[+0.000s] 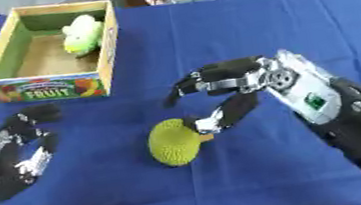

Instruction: Pick up objects on the table and place them in the box.

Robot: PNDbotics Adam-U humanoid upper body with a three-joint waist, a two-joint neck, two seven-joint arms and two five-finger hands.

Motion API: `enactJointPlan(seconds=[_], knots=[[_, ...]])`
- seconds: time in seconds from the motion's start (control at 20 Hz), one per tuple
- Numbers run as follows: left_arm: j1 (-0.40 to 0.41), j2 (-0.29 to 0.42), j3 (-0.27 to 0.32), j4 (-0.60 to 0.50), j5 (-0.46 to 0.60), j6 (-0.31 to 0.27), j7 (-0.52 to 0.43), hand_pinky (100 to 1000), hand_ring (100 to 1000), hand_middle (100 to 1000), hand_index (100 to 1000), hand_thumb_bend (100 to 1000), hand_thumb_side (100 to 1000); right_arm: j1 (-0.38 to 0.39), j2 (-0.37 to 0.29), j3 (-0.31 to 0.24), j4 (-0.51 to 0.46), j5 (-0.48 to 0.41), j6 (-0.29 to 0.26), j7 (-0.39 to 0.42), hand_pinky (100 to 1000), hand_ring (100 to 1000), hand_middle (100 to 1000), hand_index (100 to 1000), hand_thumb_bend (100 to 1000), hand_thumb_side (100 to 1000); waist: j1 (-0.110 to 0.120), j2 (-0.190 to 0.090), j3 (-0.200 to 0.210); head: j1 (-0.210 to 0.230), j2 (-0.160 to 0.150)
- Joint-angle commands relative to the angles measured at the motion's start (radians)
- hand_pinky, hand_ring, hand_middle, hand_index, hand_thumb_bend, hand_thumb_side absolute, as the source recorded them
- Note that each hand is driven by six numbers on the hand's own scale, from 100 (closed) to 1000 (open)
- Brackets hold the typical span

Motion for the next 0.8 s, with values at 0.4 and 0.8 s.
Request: enactJointPlan(seconds=[0.4,0.8], knots=[[-0.01,0.008,0.001,-0.013,0.0,-0.001,-0.004,549,774,761,858,222,531,-0.017,0.015,0.01,0.064,0.038,-0.037,0.062,904,919,827,910,100,829,0.001,-0.008,0.002,-0.003,0.005],[-0.009,0.006,0.001,-0.012,0.0,0.0,-0.004,550,774,761,858,223,531,-0.019,0.049,0.01,0.095,0.143,-0.086,0.011,903,918,832,901,100,718,0.002,-0.008,-0.001,-0.003,0.005]])
